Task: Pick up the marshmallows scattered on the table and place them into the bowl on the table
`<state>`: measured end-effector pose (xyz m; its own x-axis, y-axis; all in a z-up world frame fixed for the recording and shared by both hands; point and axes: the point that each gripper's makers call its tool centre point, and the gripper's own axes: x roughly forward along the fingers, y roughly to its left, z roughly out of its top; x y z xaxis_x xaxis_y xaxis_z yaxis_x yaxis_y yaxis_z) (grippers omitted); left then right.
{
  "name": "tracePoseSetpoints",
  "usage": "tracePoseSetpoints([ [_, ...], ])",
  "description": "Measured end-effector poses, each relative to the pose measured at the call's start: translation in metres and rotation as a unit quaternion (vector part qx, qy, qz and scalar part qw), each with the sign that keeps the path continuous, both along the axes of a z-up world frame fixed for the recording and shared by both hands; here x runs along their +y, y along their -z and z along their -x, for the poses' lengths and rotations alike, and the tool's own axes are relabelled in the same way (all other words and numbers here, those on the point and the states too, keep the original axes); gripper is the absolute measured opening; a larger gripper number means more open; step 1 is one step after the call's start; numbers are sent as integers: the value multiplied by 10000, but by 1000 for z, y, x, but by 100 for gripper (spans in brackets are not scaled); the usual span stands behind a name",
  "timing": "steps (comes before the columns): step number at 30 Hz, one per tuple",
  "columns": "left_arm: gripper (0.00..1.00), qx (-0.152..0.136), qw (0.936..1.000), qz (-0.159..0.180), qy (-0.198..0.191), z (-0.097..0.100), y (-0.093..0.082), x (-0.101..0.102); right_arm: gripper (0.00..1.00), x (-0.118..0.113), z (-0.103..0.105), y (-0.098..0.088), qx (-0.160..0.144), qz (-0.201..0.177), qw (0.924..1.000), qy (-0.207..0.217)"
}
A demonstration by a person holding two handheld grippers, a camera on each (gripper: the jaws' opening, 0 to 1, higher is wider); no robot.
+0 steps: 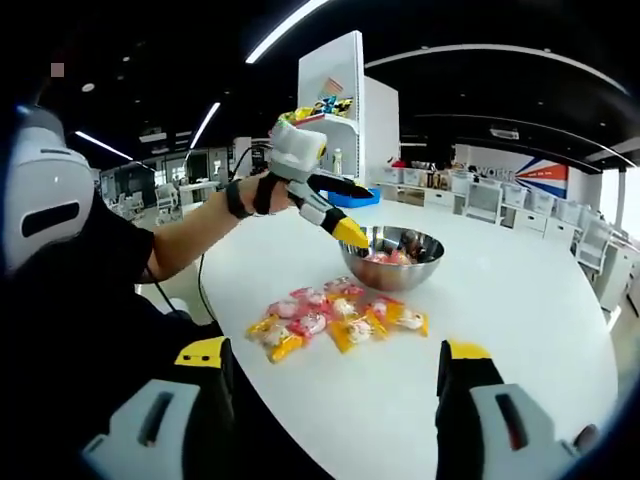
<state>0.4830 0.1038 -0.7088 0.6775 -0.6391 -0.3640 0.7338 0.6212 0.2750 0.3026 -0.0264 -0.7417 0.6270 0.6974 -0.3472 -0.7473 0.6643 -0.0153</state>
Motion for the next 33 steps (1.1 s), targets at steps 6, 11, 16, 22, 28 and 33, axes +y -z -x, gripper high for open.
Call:
tracePoseSetpoints([
  [6,96,-218,9997,13,120,37,-17,30,79,0,-2,0,-2,-28,10000,-6],
  [11,96,-272,9996,84,68,72,-19,59,79,3,-1,1,4,-41,10000,-21],
  [16,96,-228,9997,-22,-39,107,-7,88,79,8,0,1,-8,-62,10000,-66],
  [22,95,-294,9986,-190,-397,146,6,119,79,13,3,2,-2,-43,9999,-124],
  [28,95,-116,9983,-119,-563,162,24,132,79,18,2,-1,-40,-31,9999,-131],
  [33,95,163,9956,-310,-868,166,50,147,79,25,6,-3,-70,-50,9998,-200],
])
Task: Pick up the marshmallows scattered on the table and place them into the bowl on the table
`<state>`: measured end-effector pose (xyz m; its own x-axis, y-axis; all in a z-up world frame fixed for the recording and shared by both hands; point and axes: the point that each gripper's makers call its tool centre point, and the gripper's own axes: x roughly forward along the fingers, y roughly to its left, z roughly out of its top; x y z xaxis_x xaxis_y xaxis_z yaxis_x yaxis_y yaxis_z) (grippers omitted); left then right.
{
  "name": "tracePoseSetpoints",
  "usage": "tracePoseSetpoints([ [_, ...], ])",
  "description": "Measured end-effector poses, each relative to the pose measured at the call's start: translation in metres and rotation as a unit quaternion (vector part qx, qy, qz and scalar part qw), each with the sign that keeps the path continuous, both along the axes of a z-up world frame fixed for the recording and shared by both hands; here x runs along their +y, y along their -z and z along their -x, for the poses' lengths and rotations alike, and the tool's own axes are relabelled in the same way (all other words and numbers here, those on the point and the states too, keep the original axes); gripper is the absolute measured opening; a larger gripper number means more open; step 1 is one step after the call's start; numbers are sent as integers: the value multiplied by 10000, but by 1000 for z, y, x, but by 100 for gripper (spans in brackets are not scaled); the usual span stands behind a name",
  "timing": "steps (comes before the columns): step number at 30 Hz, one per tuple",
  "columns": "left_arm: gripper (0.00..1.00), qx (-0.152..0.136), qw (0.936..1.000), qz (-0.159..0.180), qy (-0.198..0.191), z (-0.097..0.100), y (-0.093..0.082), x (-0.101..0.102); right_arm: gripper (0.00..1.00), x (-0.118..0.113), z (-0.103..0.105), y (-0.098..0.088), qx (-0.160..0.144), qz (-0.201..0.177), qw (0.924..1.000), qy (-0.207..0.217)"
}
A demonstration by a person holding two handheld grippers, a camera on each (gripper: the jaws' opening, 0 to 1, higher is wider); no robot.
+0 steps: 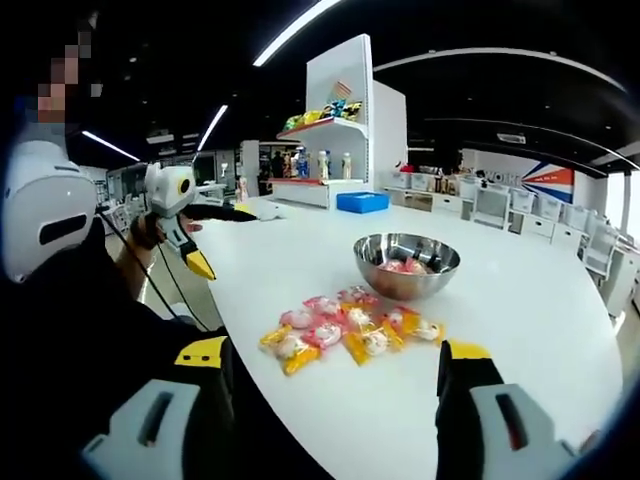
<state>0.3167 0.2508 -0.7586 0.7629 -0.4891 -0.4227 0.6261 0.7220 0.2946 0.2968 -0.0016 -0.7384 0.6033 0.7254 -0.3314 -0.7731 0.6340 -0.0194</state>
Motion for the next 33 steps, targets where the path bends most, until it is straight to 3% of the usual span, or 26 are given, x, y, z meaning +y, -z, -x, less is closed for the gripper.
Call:
tracePoseSetpoints([
  [4,95,114,9998,-161,-50,-1,12,3,79,1,-2,3,28,33,10000,-5],
  [10,95,115,9999,-68,-8,-2,10,-3,79,6,-4,7,61,44,10000,-57],
  [17,95,167,9991,-251,297,5,16,-17,82,4,-14,7,19,179,9998,-19],
  [26,95,79,9992,-207,340,6,9,-20,82,11,-64,21,198,331,9992,96],
  [30,95,79,9990,-211,387,6,11,-19,82,22,-92,37,734,-121,9971,147],
  [33,95,113,9991,-186,372,5,13,-18,82,21,-118,49,885,-235,9950,391],
])
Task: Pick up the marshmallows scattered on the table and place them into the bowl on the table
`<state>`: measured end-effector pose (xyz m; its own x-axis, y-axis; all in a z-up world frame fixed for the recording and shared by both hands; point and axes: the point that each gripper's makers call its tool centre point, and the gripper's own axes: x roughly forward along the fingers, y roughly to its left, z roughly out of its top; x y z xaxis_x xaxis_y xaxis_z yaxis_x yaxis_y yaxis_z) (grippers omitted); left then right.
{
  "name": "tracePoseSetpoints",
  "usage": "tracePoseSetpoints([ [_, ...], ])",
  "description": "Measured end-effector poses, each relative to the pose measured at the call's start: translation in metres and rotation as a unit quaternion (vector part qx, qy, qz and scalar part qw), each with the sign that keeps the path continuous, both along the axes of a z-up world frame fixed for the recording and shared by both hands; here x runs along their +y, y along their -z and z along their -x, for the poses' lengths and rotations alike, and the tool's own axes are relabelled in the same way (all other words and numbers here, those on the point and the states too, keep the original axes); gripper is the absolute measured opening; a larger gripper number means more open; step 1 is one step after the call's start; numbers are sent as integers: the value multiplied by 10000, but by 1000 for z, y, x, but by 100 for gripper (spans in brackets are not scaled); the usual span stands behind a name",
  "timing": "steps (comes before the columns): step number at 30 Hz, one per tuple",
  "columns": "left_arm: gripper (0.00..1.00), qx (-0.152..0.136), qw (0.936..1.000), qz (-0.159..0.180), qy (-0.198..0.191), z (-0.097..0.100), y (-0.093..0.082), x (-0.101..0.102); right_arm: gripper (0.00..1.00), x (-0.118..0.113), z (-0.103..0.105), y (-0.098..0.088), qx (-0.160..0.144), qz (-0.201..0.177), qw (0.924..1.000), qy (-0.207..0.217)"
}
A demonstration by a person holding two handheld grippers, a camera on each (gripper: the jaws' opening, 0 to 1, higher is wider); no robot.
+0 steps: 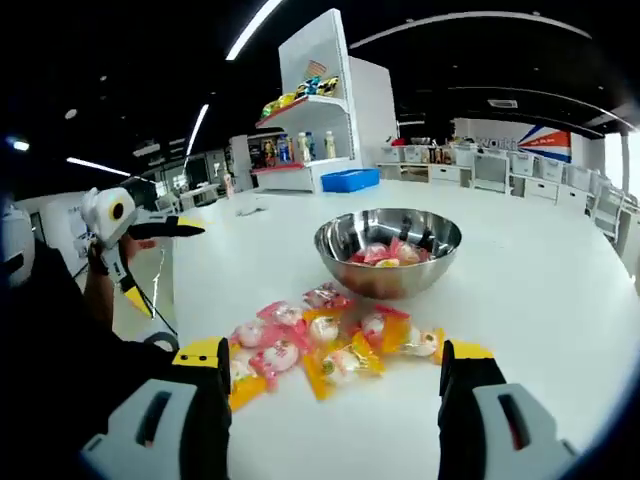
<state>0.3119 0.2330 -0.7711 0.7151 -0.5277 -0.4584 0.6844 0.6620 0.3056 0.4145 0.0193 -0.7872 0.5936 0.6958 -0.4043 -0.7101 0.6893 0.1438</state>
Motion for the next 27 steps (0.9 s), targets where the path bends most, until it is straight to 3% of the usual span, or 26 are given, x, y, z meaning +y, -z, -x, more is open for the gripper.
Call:
tracePoseSetpoints([
  [4,95,0,10000,-15,39,1,1,0,79,-13,-40,18,204,-92,9982,556],
  [11,95,42,9999,121,-32,-4,4,2,69,-15,-68,45,266,80,9952,943],
  [16,91,21,9999,107,14,-4,5,0,56,-13,-72,56,327,169,9944,991],
  [23,91,57,9999,126,58,-2,8,-3,47,-12,-80,63,278,178,9937,1068],
  [27,91,33,9999,118,63,-3,8,-2,43,-7,-81,64,80,330,9944,1002],
])
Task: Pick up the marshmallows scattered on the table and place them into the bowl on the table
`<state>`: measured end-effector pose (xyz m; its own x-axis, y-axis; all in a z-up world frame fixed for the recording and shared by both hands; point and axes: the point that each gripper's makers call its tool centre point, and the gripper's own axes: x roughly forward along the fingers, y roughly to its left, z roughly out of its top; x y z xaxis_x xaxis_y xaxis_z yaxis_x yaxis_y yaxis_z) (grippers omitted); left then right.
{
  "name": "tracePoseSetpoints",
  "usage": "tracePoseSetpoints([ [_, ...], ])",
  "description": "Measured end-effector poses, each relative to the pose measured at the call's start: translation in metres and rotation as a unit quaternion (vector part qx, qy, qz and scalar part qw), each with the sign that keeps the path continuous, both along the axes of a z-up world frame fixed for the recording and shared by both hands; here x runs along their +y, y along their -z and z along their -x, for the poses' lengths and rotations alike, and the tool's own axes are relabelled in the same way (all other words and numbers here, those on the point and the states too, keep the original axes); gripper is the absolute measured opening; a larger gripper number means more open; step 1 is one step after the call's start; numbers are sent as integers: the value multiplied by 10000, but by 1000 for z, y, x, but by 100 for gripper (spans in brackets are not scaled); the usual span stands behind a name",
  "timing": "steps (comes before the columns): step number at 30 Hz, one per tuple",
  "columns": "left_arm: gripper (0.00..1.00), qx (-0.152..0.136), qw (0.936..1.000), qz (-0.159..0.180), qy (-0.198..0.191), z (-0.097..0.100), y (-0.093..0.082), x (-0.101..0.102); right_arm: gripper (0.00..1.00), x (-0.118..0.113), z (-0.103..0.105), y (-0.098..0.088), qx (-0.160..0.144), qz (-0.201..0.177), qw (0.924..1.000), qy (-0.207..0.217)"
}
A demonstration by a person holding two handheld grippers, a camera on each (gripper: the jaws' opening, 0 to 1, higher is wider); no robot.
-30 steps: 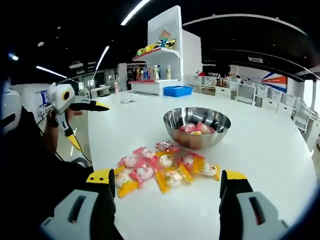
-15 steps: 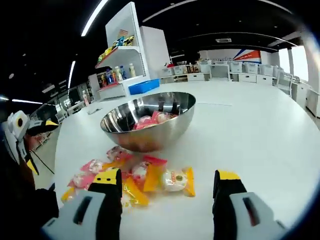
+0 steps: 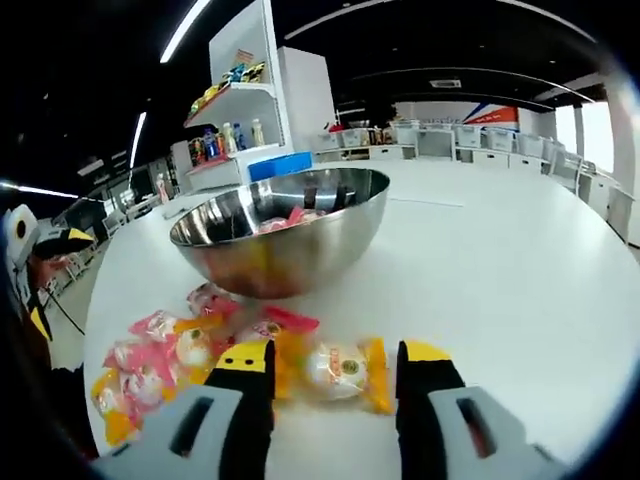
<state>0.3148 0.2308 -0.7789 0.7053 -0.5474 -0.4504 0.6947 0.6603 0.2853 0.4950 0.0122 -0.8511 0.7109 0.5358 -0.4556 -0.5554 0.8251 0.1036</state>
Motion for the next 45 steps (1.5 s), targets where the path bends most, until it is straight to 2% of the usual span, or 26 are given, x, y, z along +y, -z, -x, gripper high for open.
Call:
tracePoseSetpoints([
  [3,90,-8,10000,8,26,0,-1,-1,41,1,2,4,-108,296,9995,-103],
  [8,90,0,10000,-7,43,0,1,-3,37,1,1,7,-105,319,9993,-158],
  [11,90,2,10000,-19,71,1,1,-4,34,2,2,9,-250,535,9978,-288],
  [23,89,-25,9999,-59,151,4,1,-7,24,8,6,8,-286,547,9971,-445],
  [26,89,-38,9998,27,210,6,-3,-10,22,7,3,8,-309,567,9968,-470],
  [30,89,-18,9998,22,199,5,-2,-9,21,8,4,7,-285,585,9968,-475],
  [35,89,-23,9998,4,203,5,-2,-8,21,10,7,7,-284,798,9949,-541],
  [40,89,-28,9998,-5,194,6,-3,-7,20,8,7,5,-248,808,9950,-528],
  [41,89,-22,9998,-6,180,5,-3,-7,20,3,4,4,-360,1010,9931,-468],
  [42,89,-18,9999,-13,171,5,-3,-6,20,2,5,4,-366,1035,9929,-459],
  [44,89,-31,9998,-1,171,6,-5,-6,20,-1,6,0,-356,977,9937,-426],
  [45,89,-26,9997,107,229,8,-8,-9,20,-3,6,-3,-374,919,9943,-388],
])
